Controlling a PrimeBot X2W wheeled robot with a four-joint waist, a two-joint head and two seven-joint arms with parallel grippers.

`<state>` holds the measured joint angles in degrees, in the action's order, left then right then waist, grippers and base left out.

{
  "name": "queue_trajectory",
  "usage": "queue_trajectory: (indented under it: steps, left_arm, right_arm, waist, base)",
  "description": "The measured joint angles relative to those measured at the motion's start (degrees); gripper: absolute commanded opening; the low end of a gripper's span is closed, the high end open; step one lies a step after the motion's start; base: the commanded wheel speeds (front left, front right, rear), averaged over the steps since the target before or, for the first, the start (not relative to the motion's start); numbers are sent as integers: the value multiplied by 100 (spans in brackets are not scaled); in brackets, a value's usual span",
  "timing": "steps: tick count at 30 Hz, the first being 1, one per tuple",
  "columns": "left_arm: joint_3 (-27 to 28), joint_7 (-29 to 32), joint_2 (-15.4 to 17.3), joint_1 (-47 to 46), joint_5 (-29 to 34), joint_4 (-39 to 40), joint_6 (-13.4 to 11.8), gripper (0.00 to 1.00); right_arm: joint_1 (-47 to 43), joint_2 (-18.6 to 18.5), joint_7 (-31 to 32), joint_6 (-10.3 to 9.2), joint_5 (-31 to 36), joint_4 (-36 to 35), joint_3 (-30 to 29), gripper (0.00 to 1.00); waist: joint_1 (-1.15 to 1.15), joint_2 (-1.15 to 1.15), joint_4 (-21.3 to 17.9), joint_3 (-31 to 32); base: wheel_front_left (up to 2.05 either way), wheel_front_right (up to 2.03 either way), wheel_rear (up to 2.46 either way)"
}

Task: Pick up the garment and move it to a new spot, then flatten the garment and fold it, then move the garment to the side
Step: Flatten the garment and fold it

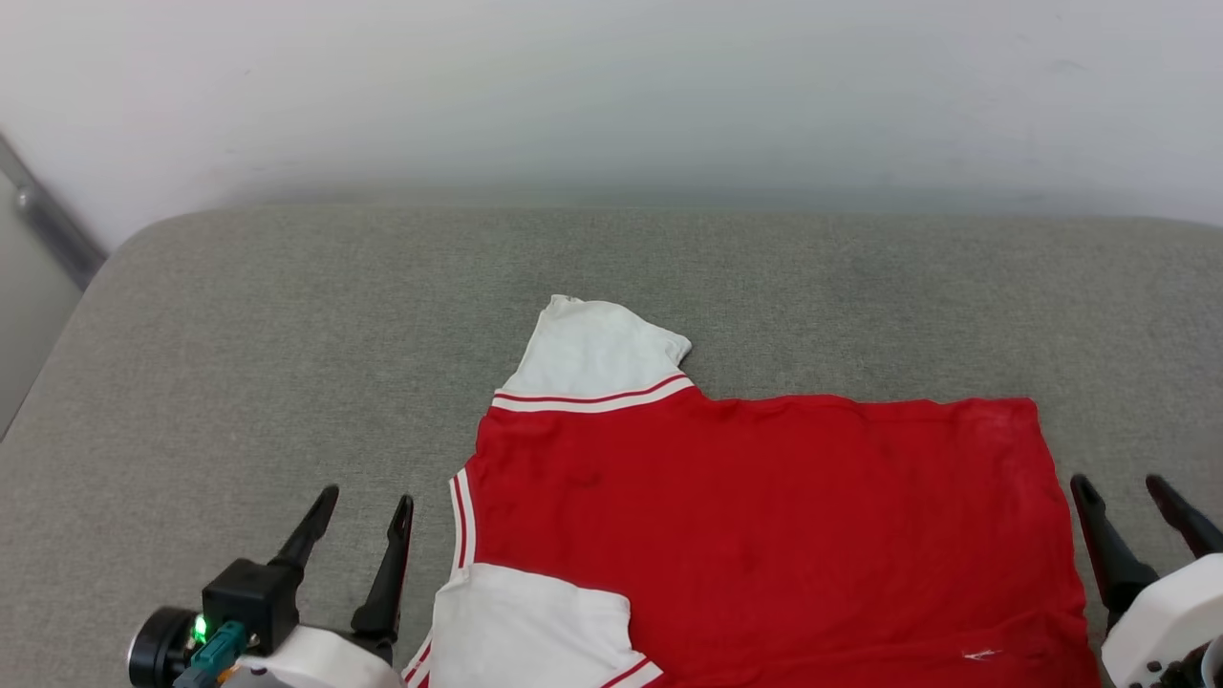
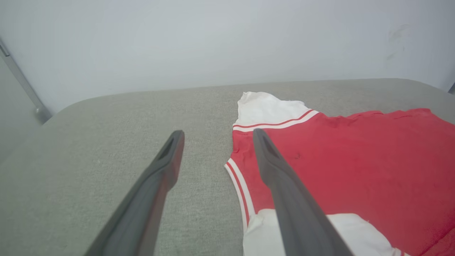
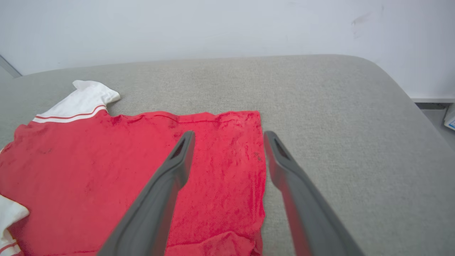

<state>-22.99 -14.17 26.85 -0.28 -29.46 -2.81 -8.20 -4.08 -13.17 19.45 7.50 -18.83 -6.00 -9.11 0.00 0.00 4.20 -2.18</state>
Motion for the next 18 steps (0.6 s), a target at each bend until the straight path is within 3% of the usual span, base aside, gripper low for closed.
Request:
queue_trajectory:
  steps: [6, 11, 13, 18]
  left_arm:
    - [257, -75, -60, -366, 603, 401, 18, 100]
    - [370, -49, 7, -934, 646, 355, 334, 100]
    - [359, 266, 98, -1326, 512, 225, 545, 100]
    - [320, 1735, 449, -2473, 81, -234, 1065, 100]
  right_arm:
    - [162, 25, -904, 0, -46, -111, 237, 100]
    - [369, 90, -1330, 0, -97, -190, 417, 100]
    - [447, 118, -1424, 0, -93, -205, 468, 100]
    - [727, 232, -1546, 0, -108, -242, 510, 100]
  waist:
    - [0, 0, -148, -128]
    - [0, 0, -329, -420]
    - [0, 0, -418, -575]
    - [0, 0, -661, -1061]
  base:
    - [0, 0, 0]
    - [0, 0, 0]
    - [0, 0, 0]
    - [0, 0, 0]
